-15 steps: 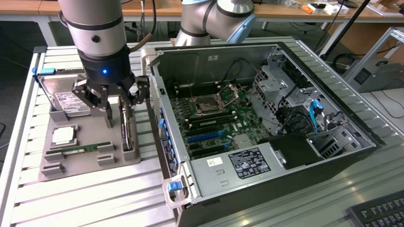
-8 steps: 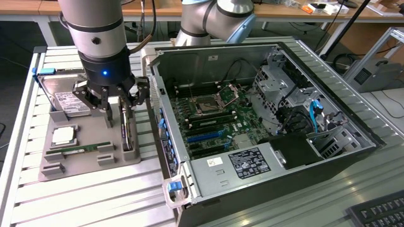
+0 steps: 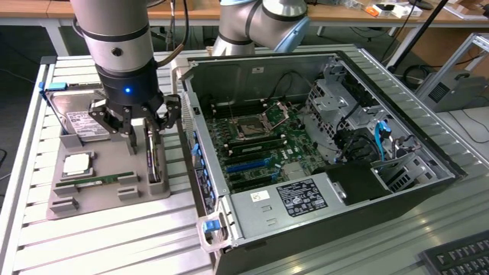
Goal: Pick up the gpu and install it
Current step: 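Pick up the gpu and move the gpu toward the slot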
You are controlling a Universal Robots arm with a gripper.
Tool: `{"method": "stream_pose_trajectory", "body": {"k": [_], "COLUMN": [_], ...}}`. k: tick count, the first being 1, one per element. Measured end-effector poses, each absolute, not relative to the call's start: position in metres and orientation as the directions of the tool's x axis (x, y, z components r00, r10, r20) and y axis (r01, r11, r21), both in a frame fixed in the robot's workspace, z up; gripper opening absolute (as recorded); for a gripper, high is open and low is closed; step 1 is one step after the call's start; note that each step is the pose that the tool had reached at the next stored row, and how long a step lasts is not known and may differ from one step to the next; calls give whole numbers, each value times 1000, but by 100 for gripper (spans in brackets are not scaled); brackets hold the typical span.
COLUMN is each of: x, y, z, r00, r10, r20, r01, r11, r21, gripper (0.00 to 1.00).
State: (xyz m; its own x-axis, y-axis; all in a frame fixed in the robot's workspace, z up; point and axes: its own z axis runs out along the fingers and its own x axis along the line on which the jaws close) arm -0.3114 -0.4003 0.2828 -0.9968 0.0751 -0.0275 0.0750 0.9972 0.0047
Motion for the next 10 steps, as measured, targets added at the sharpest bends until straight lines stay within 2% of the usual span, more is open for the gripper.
{"method": "stream_pose_trajectory", "body": {"k": [10], "x": [-311], "y": [-400], "z": [280], "r00": [-997], "r10": [75], "r20": [-28], "r01": [75], "r11": [997], "r21": [4], "gripper": [48]}}
